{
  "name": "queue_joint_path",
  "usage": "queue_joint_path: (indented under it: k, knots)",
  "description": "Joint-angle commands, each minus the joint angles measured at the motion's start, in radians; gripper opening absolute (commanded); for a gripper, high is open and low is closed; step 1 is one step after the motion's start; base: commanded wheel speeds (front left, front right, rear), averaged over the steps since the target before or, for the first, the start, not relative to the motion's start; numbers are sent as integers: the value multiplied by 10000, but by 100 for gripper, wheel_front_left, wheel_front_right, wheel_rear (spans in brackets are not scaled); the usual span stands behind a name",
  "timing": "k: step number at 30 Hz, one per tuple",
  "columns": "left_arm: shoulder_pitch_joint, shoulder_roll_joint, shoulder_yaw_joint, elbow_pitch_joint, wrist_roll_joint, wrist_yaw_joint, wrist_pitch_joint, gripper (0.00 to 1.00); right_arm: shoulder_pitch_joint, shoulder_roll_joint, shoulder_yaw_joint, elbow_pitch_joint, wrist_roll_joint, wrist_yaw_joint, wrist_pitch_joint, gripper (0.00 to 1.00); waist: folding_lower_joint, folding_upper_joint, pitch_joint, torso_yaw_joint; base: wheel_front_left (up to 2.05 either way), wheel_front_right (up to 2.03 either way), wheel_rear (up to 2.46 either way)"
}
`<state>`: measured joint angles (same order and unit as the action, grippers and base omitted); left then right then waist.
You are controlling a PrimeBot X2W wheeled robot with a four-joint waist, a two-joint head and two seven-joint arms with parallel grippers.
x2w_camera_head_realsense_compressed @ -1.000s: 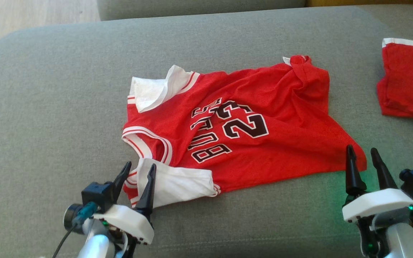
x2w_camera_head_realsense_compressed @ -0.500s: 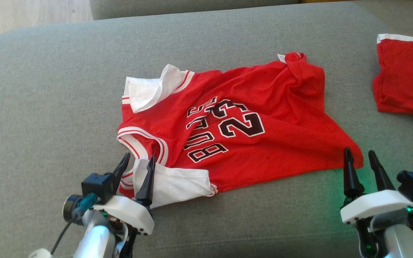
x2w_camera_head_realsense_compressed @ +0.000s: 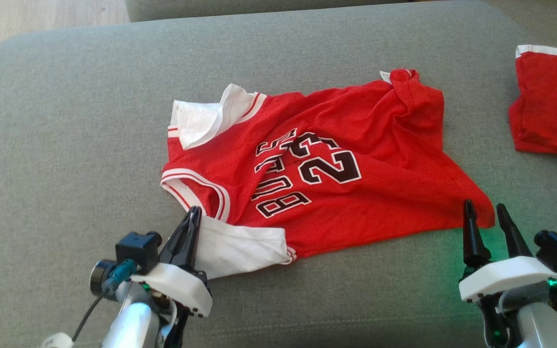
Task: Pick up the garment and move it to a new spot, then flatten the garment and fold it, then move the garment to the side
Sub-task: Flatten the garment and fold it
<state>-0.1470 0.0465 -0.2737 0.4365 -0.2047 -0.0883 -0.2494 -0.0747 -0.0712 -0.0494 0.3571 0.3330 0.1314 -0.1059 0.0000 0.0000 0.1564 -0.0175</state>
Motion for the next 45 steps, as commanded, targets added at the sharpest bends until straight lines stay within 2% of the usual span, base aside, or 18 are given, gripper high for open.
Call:
queue_joint_path:
  k: [1,14,19,27,38,45]
  knots:
    - [-393,54,404,-467,-3,27,-124,0,-385,4,180,-245,-55,-7,-103,100,0,0,-7,9,0,0,0]
    - [-346,100,1247,-2710,264,332,-124,0,-433,30,197,-123,-31,-7,-152,100,0,0,-98,58,0,0,0]
    - [-191,79,1581,-3678,335,323,-124,0,-414,40,168,-58,-24,-7,-139,100,0,0,-130,0,0,0,0]
    - [106,54,1486,-3836,421,215,-124,0,-316,130,-76,557,-10,-7,536,100,0,0,-108,-18,0,0,0]
    - [53,41,1409,-3853,376,188,-124,0,-556,199,-579,1277,-12,-7,773,100,0,0,-55,103,0,0,0]
    - [20,39,1326,-3872,347,198,-124,0,-761,207,-312,1842,145,-7,932,100,0,0,10,144,0,0,0]
